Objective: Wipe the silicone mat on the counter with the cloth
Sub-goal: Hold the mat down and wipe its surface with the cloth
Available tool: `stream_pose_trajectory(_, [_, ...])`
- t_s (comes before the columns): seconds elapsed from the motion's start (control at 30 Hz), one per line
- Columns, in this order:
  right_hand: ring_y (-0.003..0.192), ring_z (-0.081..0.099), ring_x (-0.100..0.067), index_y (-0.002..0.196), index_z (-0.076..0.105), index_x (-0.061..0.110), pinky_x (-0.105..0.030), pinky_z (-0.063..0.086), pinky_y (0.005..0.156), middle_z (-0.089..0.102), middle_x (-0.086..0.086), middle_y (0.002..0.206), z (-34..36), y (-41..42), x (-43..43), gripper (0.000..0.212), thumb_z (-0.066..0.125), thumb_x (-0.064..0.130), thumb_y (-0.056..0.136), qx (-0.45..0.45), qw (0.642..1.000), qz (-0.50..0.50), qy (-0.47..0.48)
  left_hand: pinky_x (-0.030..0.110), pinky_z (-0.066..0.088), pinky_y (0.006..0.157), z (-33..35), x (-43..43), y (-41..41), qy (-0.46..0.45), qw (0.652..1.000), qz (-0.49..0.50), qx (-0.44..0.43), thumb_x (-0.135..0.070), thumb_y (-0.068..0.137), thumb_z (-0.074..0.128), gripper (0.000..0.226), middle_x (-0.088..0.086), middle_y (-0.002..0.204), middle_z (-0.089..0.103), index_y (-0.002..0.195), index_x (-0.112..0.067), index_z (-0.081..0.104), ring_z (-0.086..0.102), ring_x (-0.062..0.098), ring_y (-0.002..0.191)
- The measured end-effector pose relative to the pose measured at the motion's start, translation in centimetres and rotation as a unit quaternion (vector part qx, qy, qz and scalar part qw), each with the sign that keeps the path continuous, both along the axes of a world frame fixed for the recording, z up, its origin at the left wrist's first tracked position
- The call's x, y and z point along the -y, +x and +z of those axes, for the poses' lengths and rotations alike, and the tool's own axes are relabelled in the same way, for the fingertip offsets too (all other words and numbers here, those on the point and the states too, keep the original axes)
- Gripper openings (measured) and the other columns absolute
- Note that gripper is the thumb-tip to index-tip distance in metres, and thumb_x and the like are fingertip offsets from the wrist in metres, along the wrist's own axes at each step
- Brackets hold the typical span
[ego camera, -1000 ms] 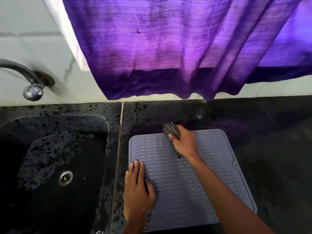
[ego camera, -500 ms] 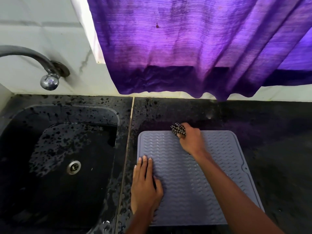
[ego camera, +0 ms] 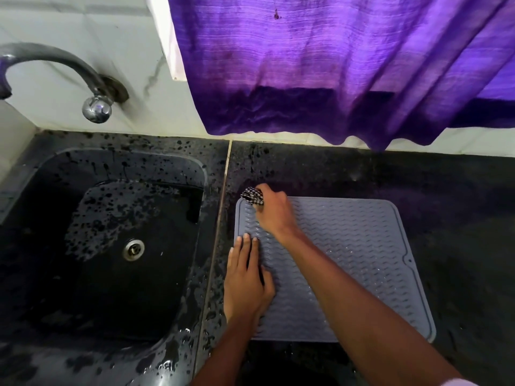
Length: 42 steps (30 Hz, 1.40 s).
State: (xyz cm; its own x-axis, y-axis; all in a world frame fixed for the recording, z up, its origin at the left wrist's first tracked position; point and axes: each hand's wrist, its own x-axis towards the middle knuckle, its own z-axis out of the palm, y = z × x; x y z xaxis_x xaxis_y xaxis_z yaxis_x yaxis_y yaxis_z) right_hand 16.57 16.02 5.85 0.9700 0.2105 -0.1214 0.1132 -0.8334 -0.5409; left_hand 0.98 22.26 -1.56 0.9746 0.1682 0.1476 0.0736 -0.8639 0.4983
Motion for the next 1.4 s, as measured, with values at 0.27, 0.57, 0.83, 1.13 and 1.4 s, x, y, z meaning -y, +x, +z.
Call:
stream_pose_trajectory(0.27, [0.110, 0.060, -0.023, 0.122, 0.060, 0.018, -0.030, 0.045, 0.093, 0.068, -0.006, 0.116, 1.6, 0.2, 4.8, 0.036, 0.067, 0.028, 0.087, -0.061, 0.992, -0.043, 0.100, 0.041, 0.019, 0.125, 0.7, 0.0, -0.4, -0.013, 1.000, 0.003, -0.018, -0.031, 0.092, 0.037, 0.064, 0.011, 0.160, 0.036, 0.151, -0.005, 0.042, 0.028, 0.023, 0.151])
stream_pose_trajectory(0.57, [0.115, 0.059, -0.029, 0.119, 0.064, 0.011, -0.032, 0.041, 0.096, 0.067, -0.012, 0.119, 2.2, -3.4, 17.8, 0.033, 0.065, 0.020, 0.087, -0.022, 0.981, -0.186, 0.040, 0.041, 0.016, 0.126, 0.9, -0.3, -0.4, -0.032, 0.999, -0.010, -0.019, -0.034, 0.094, 0.033, 0.065, 0.011, 0.160, 0.035, 0.150, -0.004, 0.042, 0.027, 0.024, 0.151])
stream_pose_trajectory(0.83, [0.122, 0.053, -0.034, 0.124, 0.060, 0.011, -0.036, 0.036, 0.105, 0.063, -0.017, 0.125, 3.1, -5.0, 22.8, 0.039, 0.065, 0.025, 0.088, -0.024, 0.974, -0.224, 0.001, 0.039, 0.005, 0.127, 0.3, -0.8, -0.7, 0.000, 0.998, -0.050, -0.023, -0.039, 0.098, 0.031, 0.066, 0.015, 0.163, 0.026, 0.154, -0.003, 0.032, 0.019, 0.027, 0.153])
stream_pose_trajectory(1.13, [0.117, 0.053, -0.040, 0.124, 0.056, 0.014, -0.042, 0.041, 0.101, 0.062, -0.021, 0.122, 1.7, -2.1, 26.0, 0.041, 0.063, 0.030, 0.087, -0.036, 0.977, -0.209, -0.025, 0.039, 0.011, 0.127, 0.4, -0.6, -0.6, 0.019, 0.999, -0.034, -0.023, -0.039, 0.098, 0.036, 0.064, 0.013, 0.163, 0.028, 0.153, -0.006, 0.036, 0.023, 0.025, 0.152])
stream_pose_trajectory(1.4, [0.102, 0.060, -0.042, 0.115, 0.060, 0.008, -0.042, 0.050, 0.088, 0.065, -0.021, 0.109, 0.6, -1.7, 24.1, 0.031, 0.062, 0.012, 0.084, 0.037, 0.985, -0.164, -0.023, 0.049, 0.023, 0.123, 0.2, -0.5, -0.2, 0.032, 0.998, -0.044, 0.000, -0.036, 0.098, 0.040, 0.062, 0.012, 0.162, 0.032, 0.152, -0.005, 0.039, 0.027, 0.026, 0.151])
